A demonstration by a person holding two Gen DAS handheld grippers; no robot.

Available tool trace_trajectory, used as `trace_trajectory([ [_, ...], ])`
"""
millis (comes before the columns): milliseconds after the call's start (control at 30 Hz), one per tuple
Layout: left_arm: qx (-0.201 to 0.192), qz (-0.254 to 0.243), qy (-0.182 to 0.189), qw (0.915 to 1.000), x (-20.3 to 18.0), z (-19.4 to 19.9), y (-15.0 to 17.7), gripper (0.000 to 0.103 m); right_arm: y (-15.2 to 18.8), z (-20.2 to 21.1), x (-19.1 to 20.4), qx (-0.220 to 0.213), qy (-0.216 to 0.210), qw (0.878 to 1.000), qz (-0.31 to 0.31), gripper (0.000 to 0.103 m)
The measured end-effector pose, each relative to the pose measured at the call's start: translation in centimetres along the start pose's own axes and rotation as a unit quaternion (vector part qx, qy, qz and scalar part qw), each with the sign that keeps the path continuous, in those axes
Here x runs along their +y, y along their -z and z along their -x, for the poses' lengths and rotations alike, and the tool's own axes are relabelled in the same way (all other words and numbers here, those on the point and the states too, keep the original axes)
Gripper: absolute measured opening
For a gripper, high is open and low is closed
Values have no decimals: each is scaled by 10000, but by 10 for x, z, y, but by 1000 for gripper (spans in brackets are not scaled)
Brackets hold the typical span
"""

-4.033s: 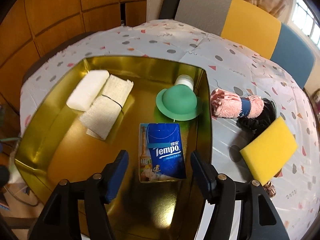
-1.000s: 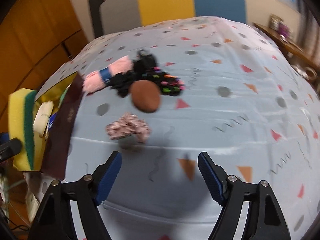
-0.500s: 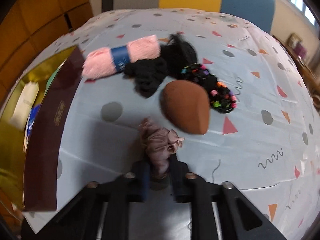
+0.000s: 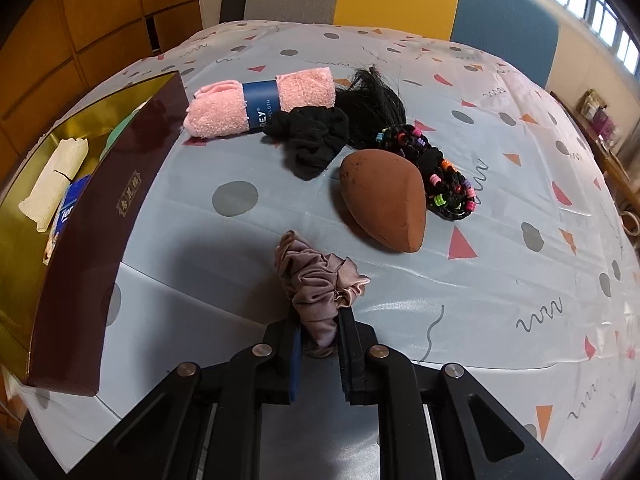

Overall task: Organize soft objects
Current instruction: 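Lower the yellow sponge into the tray and open left tool while right tool holds scrunchie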

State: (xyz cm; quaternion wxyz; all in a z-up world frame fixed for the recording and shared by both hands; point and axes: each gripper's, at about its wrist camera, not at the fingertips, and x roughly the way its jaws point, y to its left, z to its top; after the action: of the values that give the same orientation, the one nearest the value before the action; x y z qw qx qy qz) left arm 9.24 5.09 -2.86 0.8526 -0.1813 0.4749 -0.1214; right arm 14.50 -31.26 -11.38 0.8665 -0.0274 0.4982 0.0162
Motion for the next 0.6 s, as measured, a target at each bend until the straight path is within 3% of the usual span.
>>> trace_trajectory([
  [267,50,126,200,9997,-28,-40,-43,64,3,2,0,-67,-66,10000,14,15],
  [600,344,-91,-294,9989,-44,-113,-90,66,2,2,-6,-95,-183,9998,-32,15],
])
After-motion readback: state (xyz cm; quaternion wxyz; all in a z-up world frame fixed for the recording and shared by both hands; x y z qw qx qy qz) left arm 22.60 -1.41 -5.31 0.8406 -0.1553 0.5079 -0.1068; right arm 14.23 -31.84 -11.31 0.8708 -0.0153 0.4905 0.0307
